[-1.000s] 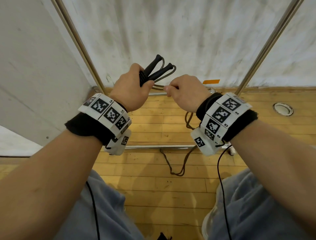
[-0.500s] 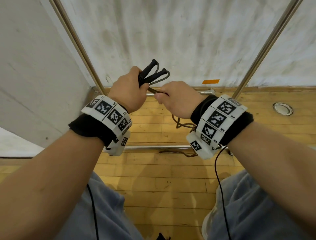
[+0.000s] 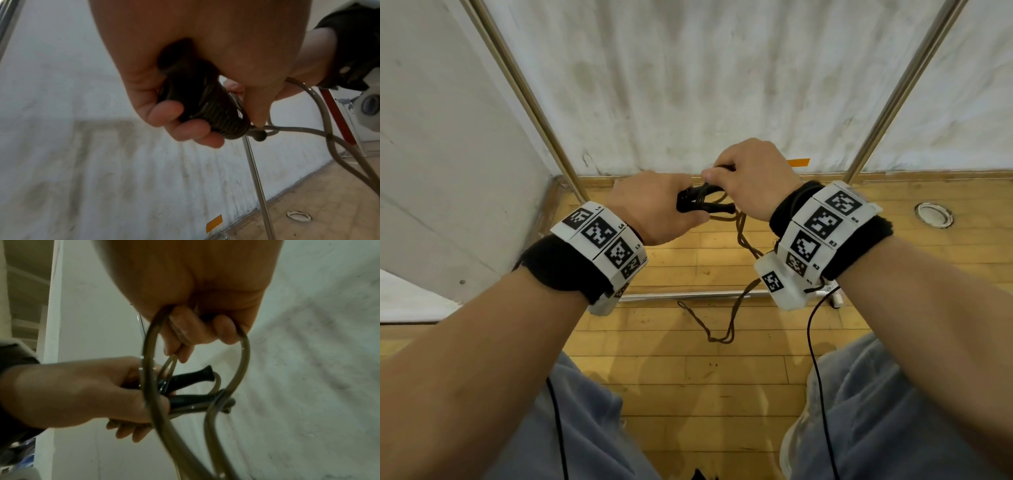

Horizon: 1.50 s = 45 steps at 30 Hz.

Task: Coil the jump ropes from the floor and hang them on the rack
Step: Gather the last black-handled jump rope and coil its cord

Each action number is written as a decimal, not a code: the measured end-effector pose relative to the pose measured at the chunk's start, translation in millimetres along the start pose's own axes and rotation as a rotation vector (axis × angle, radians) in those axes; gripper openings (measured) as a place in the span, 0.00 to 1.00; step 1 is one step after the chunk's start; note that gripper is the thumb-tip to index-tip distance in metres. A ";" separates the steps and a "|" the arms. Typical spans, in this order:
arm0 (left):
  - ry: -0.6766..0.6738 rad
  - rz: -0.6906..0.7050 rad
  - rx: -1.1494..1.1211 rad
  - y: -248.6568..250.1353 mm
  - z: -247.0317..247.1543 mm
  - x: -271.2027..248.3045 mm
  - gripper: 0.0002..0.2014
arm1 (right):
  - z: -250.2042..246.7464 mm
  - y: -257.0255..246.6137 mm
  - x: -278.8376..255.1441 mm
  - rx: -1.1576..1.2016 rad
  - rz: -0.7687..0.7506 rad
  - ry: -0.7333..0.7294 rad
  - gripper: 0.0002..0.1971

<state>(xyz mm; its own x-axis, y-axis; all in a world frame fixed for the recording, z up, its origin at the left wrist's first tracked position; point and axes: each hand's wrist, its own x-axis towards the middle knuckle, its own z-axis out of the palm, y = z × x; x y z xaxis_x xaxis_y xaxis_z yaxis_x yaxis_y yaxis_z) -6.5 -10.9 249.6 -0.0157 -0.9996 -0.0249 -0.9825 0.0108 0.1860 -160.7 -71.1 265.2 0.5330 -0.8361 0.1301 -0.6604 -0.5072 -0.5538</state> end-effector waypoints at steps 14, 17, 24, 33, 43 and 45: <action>-0.106 0.138 -0.717 -2.3 -35.1 -19.9 0.04 | -22.4 12.3 5.6 0.681 0.056 -0.283 0.13; -0.030 0.118 -0.895 -0.1 -36.0 -20.9 0.08 | -7.3 5.7 7.1 0.956 0.143 -0.264 0.15; 0.258 -0.094 -0.967 1.5 -29.3 -10.9 0.10 | 15.9 -11.4 0.1 0.533 -0.005 -0.158 0.06; 0.461 -0.053 -0.875 6.6 -30.0 -7.6 0.12 | 28.0 -26.7 -4.7 0.679 0.036 -0.132 0.10; 0.471 -0.124 -0.470 -13.6 -26.3 -4.7 0.16 | 34.5 -17.4 -10.9 0.442 0.063 -0.183 0.18; 0.504 -0.177 -0.390 -21.7 -25.2 -3.1 0.18 | 35.0 -15.8 -10.4 0.380 0.042 -0.204 0.17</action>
<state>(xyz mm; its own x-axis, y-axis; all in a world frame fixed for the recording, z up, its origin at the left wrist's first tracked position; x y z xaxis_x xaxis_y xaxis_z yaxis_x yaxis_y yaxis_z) 19.6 -8.8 270.4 0.3215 -0.8769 0.3573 -0.8217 -0.0708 0.5655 -137.3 -47.0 243.9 0.6287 -0.7765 -0.0433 -0.4624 -0.3284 -0.8236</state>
